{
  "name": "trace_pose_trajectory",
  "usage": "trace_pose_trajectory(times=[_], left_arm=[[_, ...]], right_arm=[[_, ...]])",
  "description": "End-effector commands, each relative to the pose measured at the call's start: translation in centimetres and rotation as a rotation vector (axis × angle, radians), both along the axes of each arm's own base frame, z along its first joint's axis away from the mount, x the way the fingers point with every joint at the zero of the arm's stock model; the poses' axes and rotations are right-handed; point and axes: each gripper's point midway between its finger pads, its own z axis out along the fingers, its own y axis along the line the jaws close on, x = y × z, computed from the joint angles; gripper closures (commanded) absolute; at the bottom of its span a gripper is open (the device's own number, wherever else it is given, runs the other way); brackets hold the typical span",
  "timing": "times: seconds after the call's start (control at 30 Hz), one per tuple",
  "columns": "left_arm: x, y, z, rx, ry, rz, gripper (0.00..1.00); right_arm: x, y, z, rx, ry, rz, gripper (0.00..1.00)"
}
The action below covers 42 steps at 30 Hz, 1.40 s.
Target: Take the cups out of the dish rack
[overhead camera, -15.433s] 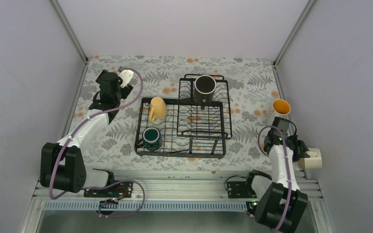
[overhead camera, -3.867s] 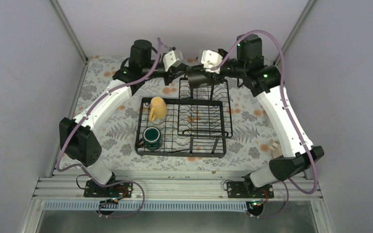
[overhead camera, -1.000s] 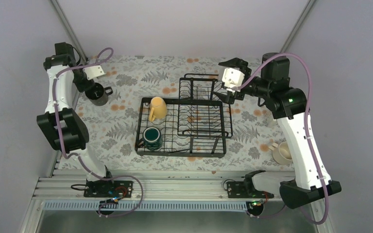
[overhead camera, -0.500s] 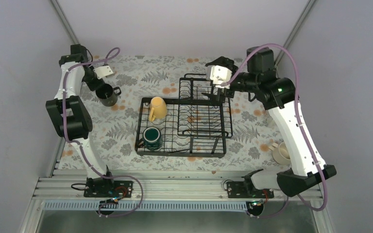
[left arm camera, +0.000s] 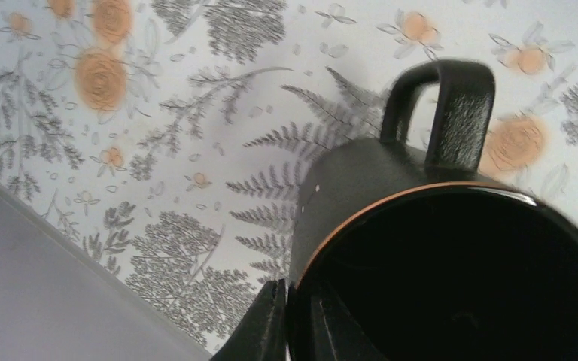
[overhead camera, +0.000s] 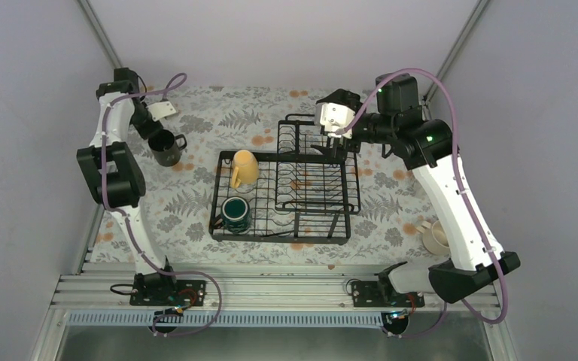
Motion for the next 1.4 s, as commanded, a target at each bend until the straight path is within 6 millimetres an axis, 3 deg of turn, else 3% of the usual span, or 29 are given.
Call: trace_pose_trajectory(times=[0.0,0.13,0.27,0.3,0.37,0.4,0.43,0.47,0.5,0.57,0.63,0.73,0.83,1.0,1.1,1.13,1.23,1.37], left_arm=[[2.3,0.8,1.8,0.02,-0.068,0.047,0.85],[2.5,1.3,2.9,0.05,-0.085,0.071,0.59],[1.6,1.3,3.8,0.07,-0.068,0.077,0.41],[1.4,1.4,4.3,0.081,-0.073,0.086,0.34],[1.4,0.7,6.7,0.06,-0.112,0.097,0.28],[1.4,-0.2,8.1,0.024,-0.139,0.096,0.21],[1.3,-1.5,9.9,-0.016,-0.17,0.091,0.03],[1.1,-3.1,11.7,-0.062,-0.201,0.08,0.0],[0.8,-5.1,13.0,-0.105,-0.221,0.067,0.0],[0.5,-8.9,15.4,-0.2,-0.286,0.084,0.1],[-0.5,-12.9,17.1,-0.316,-0.339,0.1,0.07],[-2.6,-17.7,17.7,-0.449,-0.368,0.102,0.03],[-4.4,-19.9,16.8,-0.535,-0.329,0.138,0.02],[-6.3,-20.4,10.6,-0.55,-0.143,0.238,0.09],[-7.5,-21.0,7.9,-0.54,-0.086,0.251,0.09],[-7.8,-21.3,7.2,-0.53,-0.079,0.249,0.1],[-9.1,-22.2,5.1,-0.507,-0.051,0.253,0.25],[-10.6,-23.7,4.0,-0.511,-0.013,0.22,0.2]], right_arm=[[-0.5,-0.4,1.1,0.017,-0.031,-0.023,0.0],[-0.4,-1.1,0.9,0.01,-0.041,-0.064,0.0],[-0.7,-1.7,1.5,0.02,-0.061,-0.094,0.0],[-0.6,-1.8,1.6,0.022,-0.063,-0.105,0.0],[-0.5,-2.3,1.5,0.026,-0.064,-0.132,0.0],[-0.4,-2.4,1.4,0.029,-0.066,-0.147,0.0],[-0.3,-2.6,1.4,0.034,-0.067,-0.163,0.0],[-0.1,-2.8,1.2,0.036,-0.069,-0.178,0.0],[0.2,-3.0,1.1,0.042,-0.069,-0.205,0.0],[1.3,-3.4,1.6,0.081,-0.065,-0.277,0.0],[3.2,-4.1,2.3,0.125,-0.062,-0.391,0.0],[6.3,-5.4,2.7,0.139,-0.029,-0.561,0.0],[8.3,-6.1,2.6,0.115,0.023,-0.665,0.0],[8.3,-5.9,2.4,0.161,0.038,-0.669,0.0],[8.2,-5.7,2.0,0.174,0.051,-0.669,0.0],[8.3,-5.7,1.8,0.174,0.057,-0.672,0.0],[8.5,-5.5,1.0,0.174,0.071,-0.673,0.0],[9.0,-5.3,0.1,0.171,0.089,-0.677,0.0]])
